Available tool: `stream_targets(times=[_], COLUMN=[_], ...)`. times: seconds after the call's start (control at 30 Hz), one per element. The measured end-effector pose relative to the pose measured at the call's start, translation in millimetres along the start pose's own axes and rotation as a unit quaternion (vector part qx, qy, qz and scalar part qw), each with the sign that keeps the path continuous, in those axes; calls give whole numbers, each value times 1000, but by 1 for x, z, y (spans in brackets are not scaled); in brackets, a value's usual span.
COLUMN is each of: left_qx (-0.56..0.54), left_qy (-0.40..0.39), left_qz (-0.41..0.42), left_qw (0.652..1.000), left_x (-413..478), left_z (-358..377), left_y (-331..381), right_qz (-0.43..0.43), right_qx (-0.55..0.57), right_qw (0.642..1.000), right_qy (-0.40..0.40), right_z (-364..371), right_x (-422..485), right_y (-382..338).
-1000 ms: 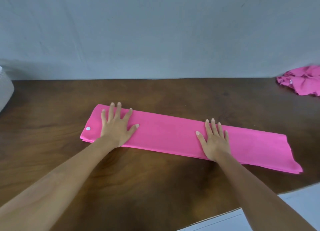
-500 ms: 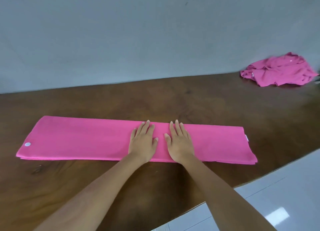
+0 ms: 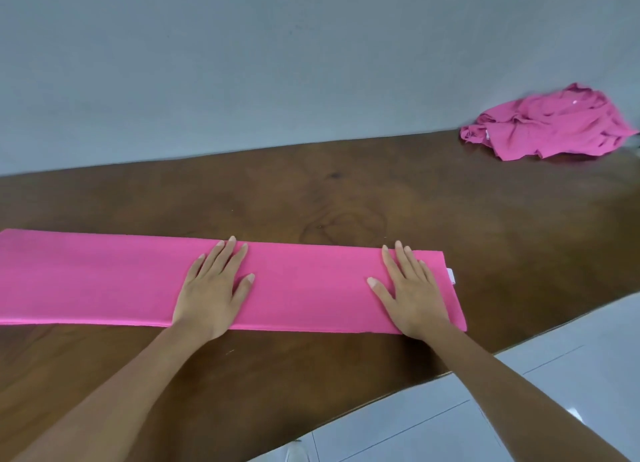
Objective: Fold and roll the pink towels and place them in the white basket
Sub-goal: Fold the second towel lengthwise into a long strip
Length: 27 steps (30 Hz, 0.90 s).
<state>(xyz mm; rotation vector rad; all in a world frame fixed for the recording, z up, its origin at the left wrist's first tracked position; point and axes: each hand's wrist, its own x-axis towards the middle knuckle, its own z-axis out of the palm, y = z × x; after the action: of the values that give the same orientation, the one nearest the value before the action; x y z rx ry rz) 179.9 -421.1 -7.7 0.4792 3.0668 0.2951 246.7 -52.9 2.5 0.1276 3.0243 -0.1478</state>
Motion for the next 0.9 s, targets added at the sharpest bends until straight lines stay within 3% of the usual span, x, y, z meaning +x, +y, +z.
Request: stream_targets(times=[0.23, 0.9], left_qx=[6, -27], left_qy=[8, 106], left_qz=[-13, -174], left_qw=[1000, 979], left_x=[-1, -95], left_z=[0, 7], left_y=[4, 55], right_qz=[-29, -51], right_qx=[-42, -7], right_qw=[999, 997], right_qy=[-7, 54], right_z=[-7, 5], right_x=[2, 8], right_y=[62, 71])
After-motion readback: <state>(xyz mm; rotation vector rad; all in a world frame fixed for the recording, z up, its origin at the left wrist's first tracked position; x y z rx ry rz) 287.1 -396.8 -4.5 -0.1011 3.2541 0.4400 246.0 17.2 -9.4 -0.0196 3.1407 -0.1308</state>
